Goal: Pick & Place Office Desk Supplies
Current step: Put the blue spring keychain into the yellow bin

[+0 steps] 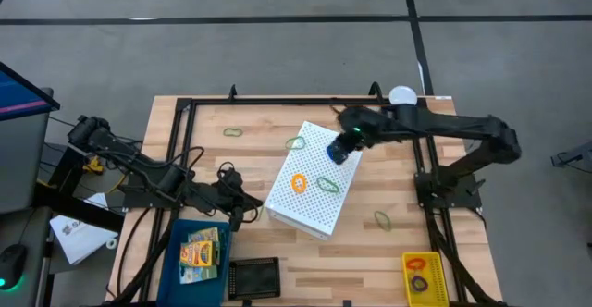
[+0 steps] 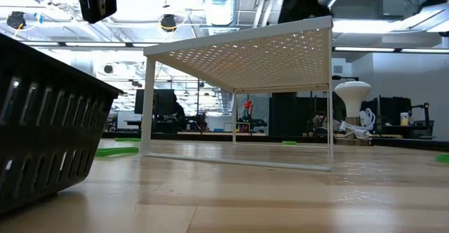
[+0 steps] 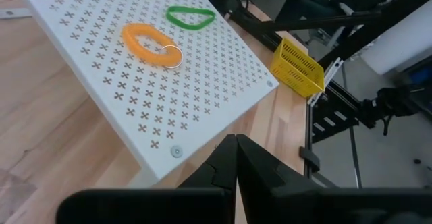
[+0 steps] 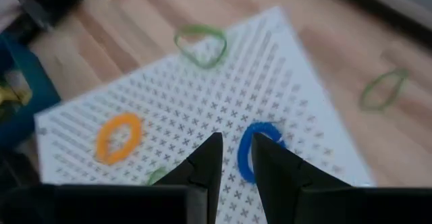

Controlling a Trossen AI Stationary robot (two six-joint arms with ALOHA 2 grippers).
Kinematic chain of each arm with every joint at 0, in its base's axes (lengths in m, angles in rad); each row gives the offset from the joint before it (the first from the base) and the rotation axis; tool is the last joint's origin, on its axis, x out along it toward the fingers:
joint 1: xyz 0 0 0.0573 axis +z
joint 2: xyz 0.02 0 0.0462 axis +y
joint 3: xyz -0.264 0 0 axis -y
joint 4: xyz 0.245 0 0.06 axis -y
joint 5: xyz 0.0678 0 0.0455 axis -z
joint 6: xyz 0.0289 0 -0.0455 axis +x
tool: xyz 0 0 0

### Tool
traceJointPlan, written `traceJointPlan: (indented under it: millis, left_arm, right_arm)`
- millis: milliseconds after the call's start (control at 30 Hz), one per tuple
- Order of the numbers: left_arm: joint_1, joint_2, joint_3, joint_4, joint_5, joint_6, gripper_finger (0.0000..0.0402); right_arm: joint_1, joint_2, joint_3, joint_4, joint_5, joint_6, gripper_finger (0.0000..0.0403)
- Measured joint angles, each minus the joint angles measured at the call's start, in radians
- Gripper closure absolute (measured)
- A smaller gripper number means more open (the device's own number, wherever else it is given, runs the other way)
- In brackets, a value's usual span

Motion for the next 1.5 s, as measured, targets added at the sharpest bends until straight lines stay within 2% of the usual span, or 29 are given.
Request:
traceJointPlan:
  millis: [100,267,367,567,933,1133,1300,1400,1500]
  left_arm:
    - [0.000,0.000,0.000,0.001,-0.001,0.010,0.0401]
    - [0.000,0.000,0.000,0.003,-0.002,0.013,0.0401]
    - [0.000,0.000,0.000,0.006,-0.002,0.016,0.0401]
    - [0.000,0.000,0.000,0.007,-0.002,0.020,0.0401]
    - [0.000,0.000,0.000,0.014,-0.002,0.027,0.0401]
    - [0.000,0.000,0.000,0.018,0.001,0.026,0.0401]
    - [0.000,0.000,0.000,0.019,0.002,0.026,0.0401]
    - [0.000,0.000,0.000,0.019,0.002,0.026,0.0401]
    - [0.000,0.000,0.000,0.020,0.002,0.030,0.0401]
  right_arm:
    - [-0.055,0.086,0.000,-0.028,-0.081,-0.026,0.0325]
    - [-0.096,0.181,-0.001,-0.073,-0.146,-0.033,0.0325]
    - [-0.100,0.200,-0.001,-0.072,-0.150,-0.041,0.0325]
    - [-0.099,0.200,-0.002,-0.061,-0.149,-0.044,0.0325]
    - [-0.081,0.192,-0.119,0.021,-0.131,-0.020,0.0325]
    - [-0.064,0.193,-0.126,0.026,-0.105,-0.021,0.0334]
    - [-0.039,0.128,-0.137,0.073,-0.064,-0.004,0.0342]
    - [-0.036,0.063,-0.130,0.037,-0.025,0.025,0.0338]
    - [-0.050,0.059,-0.134,-0.008,-0.002,0.028,0.0324]
